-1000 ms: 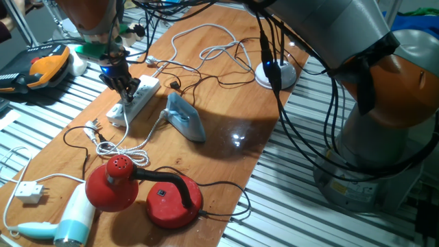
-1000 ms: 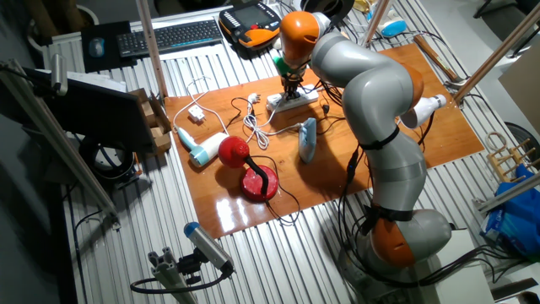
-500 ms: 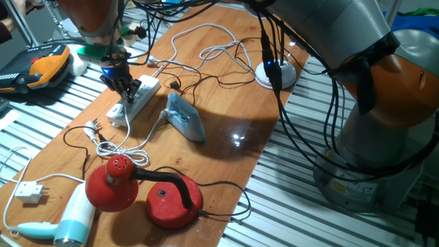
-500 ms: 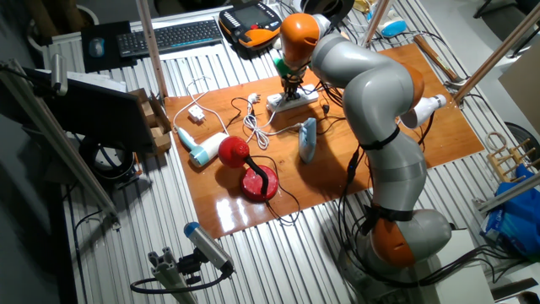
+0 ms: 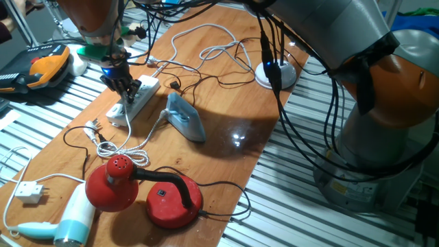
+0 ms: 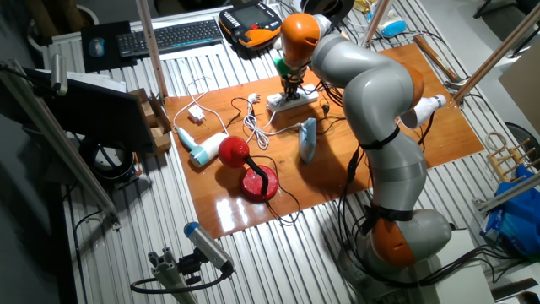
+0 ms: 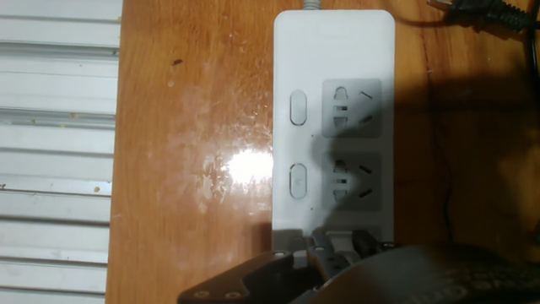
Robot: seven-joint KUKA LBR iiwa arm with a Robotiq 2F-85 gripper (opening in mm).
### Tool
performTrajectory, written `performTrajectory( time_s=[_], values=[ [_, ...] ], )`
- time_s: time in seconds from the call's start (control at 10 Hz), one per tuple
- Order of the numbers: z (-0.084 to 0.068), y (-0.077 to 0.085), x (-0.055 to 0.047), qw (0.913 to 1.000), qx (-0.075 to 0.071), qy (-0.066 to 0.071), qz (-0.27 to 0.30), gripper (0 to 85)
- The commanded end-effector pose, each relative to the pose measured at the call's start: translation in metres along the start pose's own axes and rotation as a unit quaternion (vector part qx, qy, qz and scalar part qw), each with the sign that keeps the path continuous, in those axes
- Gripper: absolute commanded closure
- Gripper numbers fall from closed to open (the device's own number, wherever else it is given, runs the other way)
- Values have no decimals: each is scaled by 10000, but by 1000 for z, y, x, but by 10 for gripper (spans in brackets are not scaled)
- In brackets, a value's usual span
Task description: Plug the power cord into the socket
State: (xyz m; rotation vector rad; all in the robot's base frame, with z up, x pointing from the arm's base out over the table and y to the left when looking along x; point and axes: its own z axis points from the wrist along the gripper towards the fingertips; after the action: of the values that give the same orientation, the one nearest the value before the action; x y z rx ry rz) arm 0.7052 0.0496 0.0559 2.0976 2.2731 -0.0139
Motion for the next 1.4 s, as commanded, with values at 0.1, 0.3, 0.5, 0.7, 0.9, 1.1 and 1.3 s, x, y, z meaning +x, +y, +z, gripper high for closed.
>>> performTrajectory(
  time_s=[0.1,0.3,0.5,0.7,0.9,1.1,1.3],
  values=[
    [-1,0,0,10000,-40,11,5,510],
    [-1,0,0,9999,-99,-17,20,0],
    [-3,0,0,9999,-114,-26,-19,0],
    [-7,-1,0,9999,-113,-33,-27,0],
    [-13,-2,0,9999,-106,-26,-73,0],
    [-23,-4,1,9999,-66,-46,-127,170],
    [-35,-7,3,9998,-20,-34,-188,170]
  ],
)
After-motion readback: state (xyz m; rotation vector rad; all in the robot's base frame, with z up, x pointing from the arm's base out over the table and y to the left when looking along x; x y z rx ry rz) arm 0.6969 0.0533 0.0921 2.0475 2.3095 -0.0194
